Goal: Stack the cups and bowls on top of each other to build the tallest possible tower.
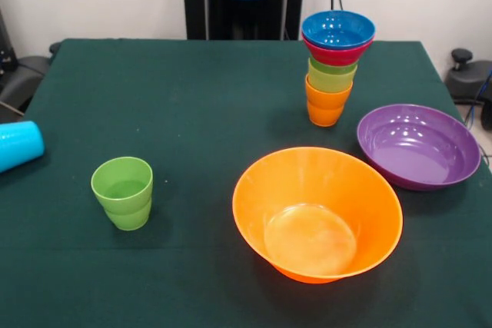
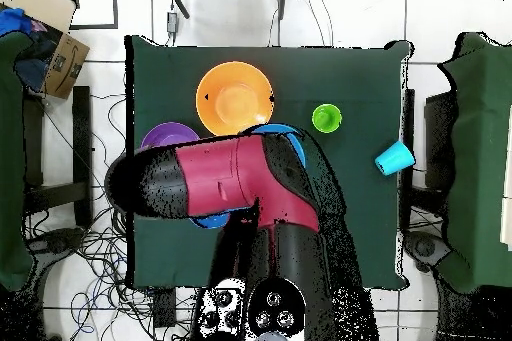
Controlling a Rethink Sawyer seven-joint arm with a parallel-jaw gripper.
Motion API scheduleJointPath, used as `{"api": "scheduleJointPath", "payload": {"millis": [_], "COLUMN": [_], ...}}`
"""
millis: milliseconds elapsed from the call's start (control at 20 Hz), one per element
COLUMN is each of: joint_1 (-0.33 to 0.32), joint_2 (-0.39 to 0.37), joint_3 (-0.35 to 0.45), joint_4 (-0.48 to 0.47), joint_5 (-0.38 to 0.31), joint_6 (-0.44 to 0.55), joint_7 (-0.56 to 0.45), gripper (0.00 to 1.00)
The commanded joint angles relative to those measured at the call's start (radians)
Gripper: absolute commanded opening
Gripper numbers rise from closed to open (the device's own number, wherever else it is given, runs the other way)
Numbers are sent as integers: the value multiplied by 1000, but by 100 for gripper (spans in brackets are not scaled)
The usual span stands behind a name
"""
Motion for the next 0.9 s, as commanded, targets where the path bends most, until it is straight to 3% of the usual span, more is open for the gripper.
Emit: {"api": "scheduleJointPath", "payload": {"millis": [50, 900], "joint_1": [36, 143], "joint_2": [76, 117], "joint_3": [-17, -85], "joint_4": [-11, 20], "joint_5": [12, 29], "joint_6": [27, -57], "joint_7": [204, 348], "gripper": [0, 0]}}
